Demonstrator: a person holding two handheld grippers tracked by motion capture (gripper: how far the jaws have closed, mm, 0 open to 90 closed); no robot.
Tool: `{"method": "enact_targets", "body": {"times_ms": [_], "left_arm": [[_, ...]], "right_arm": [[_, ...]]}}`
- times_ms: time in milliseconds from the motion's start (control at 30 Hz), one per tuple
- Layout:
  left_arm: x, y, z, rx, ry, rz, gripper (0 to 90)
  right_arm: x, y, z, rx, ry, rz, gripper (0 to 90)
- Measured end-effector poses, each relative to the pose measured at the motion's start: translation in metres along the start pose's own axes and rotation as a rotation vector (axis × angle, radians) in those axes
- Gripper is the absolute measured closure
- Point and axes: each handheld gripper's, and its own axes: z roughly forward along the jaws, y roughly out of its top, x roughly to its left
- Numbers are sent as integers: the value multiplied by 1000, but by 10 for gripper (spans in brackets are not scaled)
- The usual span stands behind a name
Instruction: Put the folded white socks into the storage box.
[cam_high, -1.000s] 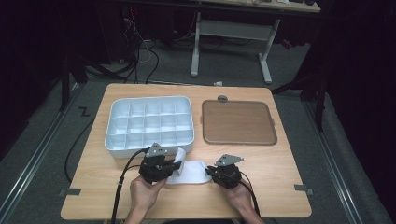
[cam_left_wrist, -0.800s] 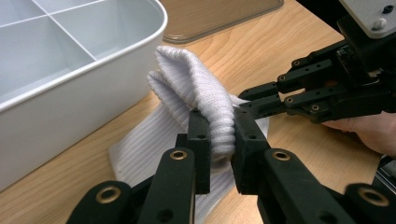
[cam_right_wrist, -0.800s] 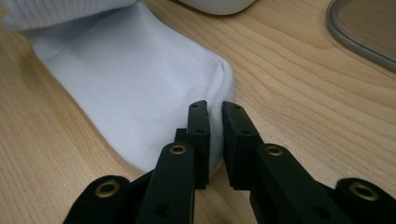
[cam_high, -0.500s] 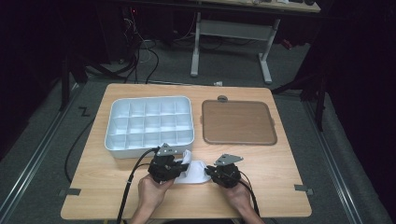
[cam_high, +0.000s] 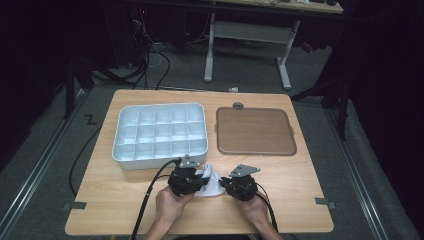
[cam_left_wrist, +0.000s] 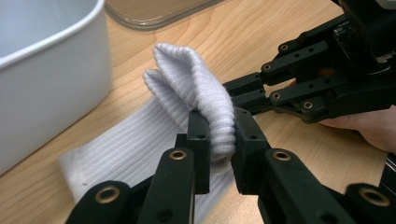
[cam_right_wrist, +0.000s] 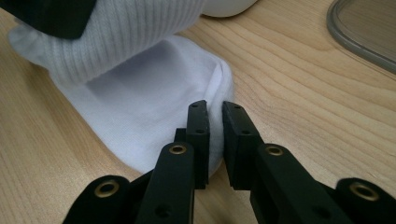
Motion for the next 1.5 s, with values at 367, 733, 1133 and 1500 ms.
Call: {"method": "enact_targets", "body": {"times_ms": [367,733,1133,1500], "left_arm": [[-2,-8,14,32,14,19,789],[0,-15,24,56,34,40,783],[3,-24,34,78,57,66,774],[3,-18,23,46,19,26,544]], "right_arm": [[-2,0,1,-5,7,8,819],[-4,0,3,-15,12,17,817],[-5,4,7,-9,4,13,814],[-6,8,1,-5,-8,8,773]]}}
